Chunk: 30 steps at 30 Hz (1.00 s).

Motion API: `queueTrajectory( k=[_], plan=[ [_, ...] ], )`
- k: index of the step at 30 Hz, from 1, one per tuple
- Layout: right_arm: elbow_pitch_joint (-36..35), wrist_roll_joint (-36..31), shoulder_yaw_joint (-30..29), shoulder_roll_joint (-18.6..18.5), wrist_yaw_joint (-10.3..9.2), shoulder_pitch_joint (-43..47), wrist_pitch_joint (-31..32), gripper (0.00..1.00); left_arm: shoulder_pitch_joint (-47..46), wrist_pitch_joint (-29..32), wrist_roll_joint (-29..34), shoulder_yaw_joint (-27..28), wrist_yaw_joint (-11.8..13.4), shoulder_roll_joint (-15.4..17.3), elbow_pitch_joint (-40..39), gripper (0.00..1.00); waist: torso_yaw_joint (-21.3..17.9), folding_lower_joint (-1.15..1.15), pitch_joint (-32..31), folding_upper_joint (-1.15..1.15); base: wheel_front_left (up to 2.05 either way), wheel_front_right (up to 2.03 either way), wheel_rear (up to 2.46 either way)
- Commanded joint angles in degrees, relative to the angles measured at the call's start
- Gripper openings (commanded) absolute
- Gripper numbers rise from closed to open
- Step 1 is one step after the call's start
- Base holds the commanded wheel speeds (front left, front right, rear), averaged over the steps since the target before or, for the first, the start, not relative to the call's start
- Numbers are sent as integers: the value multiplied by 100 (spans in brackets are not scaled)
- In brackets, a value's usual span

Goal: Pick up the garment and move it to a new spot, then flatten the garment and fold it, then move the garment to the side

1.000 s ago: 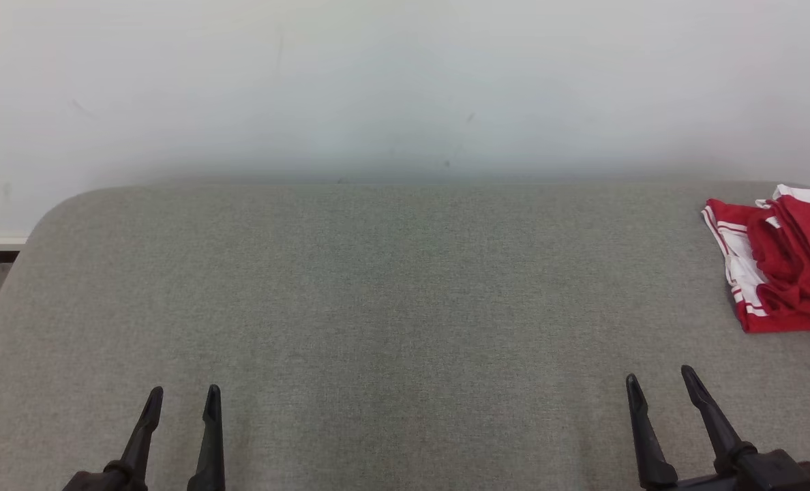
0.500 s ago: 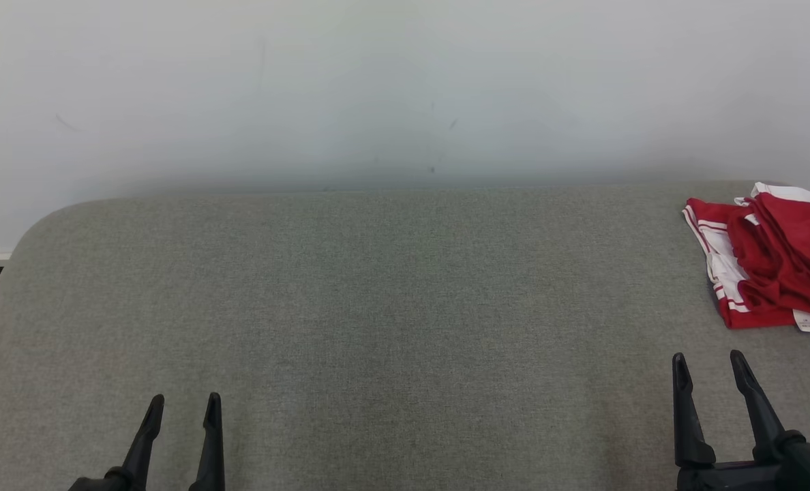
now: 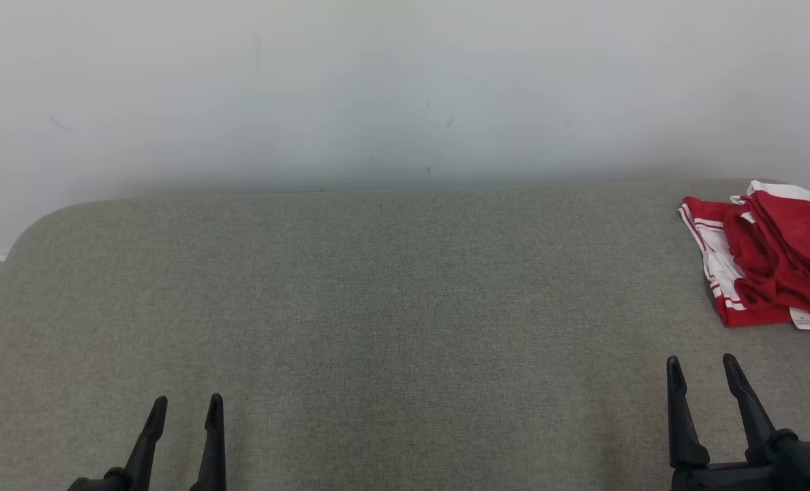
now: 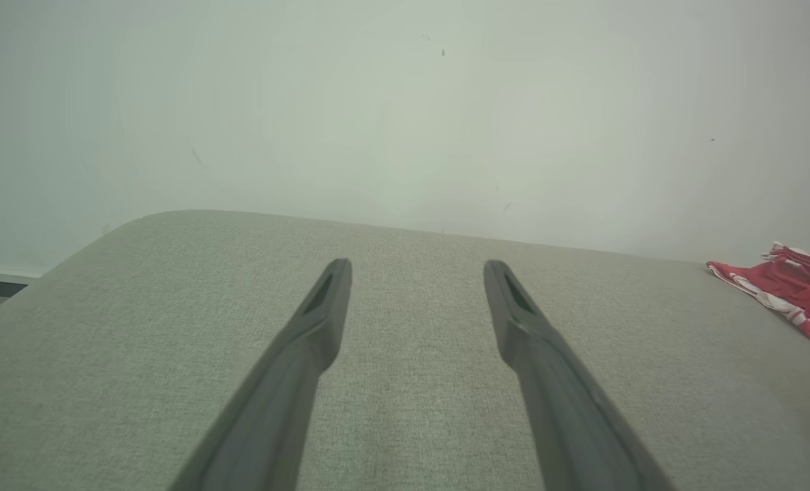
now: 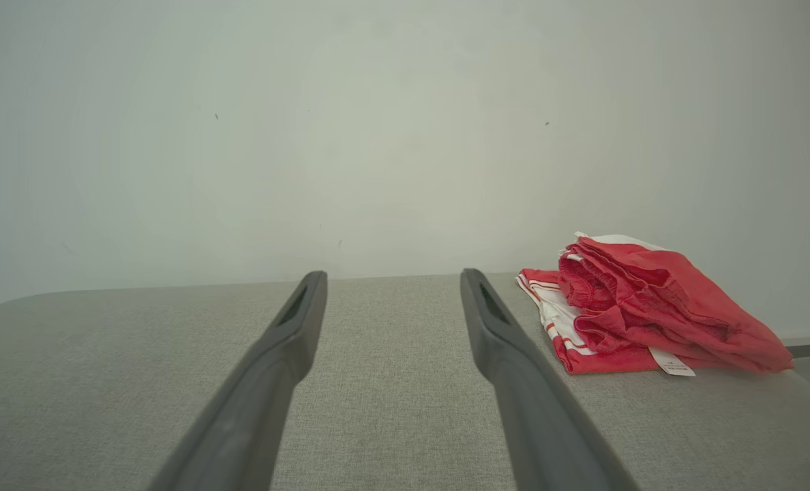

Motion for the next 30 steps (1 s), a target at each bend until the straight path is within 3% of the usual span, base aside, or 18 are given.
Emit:
queueTrajectory(
  k=[1,4,5,9,30],
  plan=[
    [17,49,22,0,-3,-59,10,100,-25,-7,-74,-4,-25,6,35,100,-2,0,4,0,0,0,0],
    [45,63,52,-3,-3,-63,14,100,-34,-7,-120,15,-24,-3,27,100,3,0,8,0,0,0,0],
    [48,21,50,5,0,-11,1,0,-3,0,-113,14,-24,-8,45,0,2,0,8,0,0,0,0],
    [253,62,61,50,0,102,13,0,75,18,-155,10,-26,-47,256,0,1,0,8,0,0,0,0],
    [443,2308,-49,108,0,-206,586,0,-229,598,-2251,179,-41,-87,425,0,7,0,26,0,0,0,0]
  ],
)
